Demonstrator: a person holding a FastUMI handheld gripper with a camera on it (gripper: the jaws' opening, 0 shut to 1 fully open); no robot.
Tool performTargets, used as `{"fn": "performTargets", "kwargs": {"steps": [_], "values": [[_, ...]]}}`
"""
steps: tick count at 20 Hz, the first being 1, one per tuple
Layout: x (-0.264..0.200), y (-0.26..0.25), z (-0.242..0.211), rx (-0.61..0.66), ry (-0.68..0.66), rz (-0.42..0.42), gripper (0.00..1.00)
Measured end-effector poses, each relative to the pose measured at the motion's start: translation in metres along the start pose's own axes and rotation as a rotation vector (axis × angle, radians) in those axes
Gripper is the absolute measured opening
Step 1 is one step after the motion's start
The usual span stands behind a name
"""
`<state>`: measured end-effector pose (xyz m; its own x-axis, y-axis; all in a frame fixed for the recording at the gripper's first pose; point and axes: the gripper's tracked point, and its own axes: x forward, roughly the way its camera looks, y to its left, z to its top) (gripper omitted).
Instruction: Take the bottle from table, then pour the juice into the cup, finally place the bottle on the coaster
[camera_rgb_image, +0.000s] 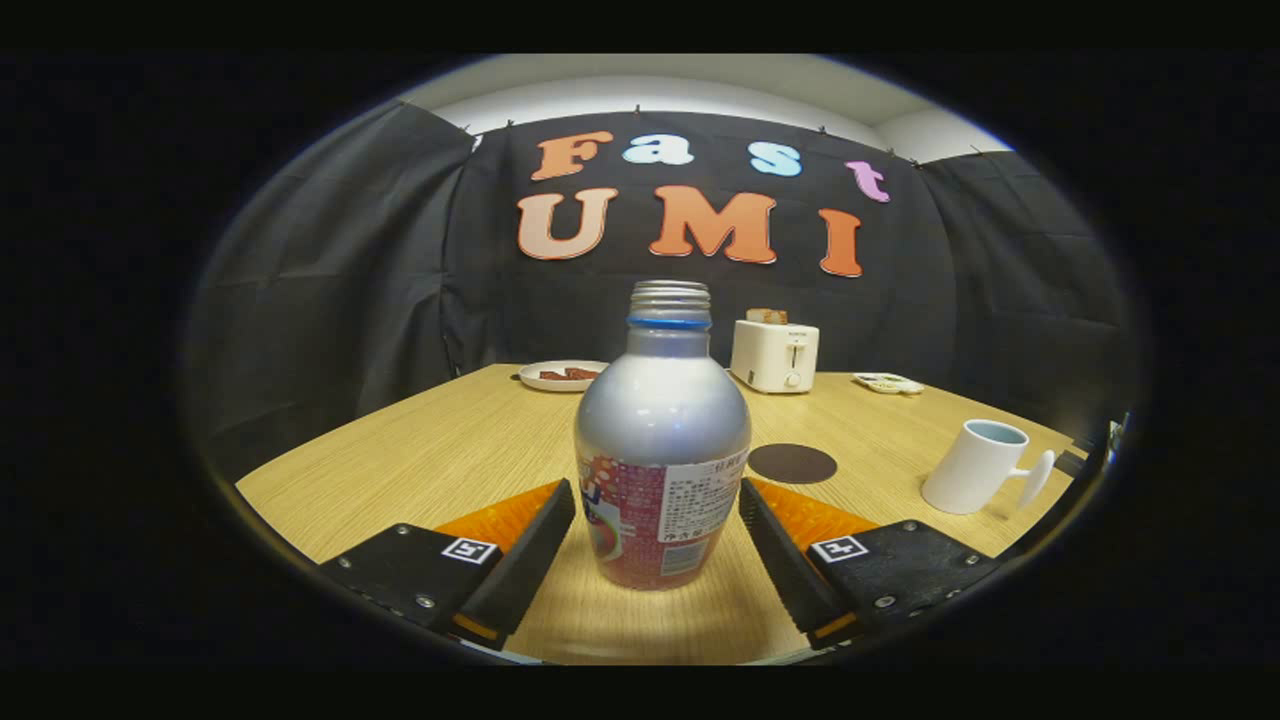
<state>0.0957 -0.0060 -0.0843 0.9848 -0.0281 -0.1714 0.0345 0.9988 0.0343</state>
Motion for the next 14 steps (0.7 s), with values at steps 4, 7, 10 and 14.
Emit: {"fn": "performTargets", "kwargs": {"steps": [4,7,10,14], "values": [[-0.001,-0.001,0.002,0.033,-0.002,0.007,0.78],[-0.005,-0.006,0.013,0.059,-0.030,0.003,0.75],[-0.009,-0.015,0.024,0.103,-0.046,-0.009,0.75],[-0.013,-0.035,0.035,0.168,-0.057,-0.045,0.75]]}}
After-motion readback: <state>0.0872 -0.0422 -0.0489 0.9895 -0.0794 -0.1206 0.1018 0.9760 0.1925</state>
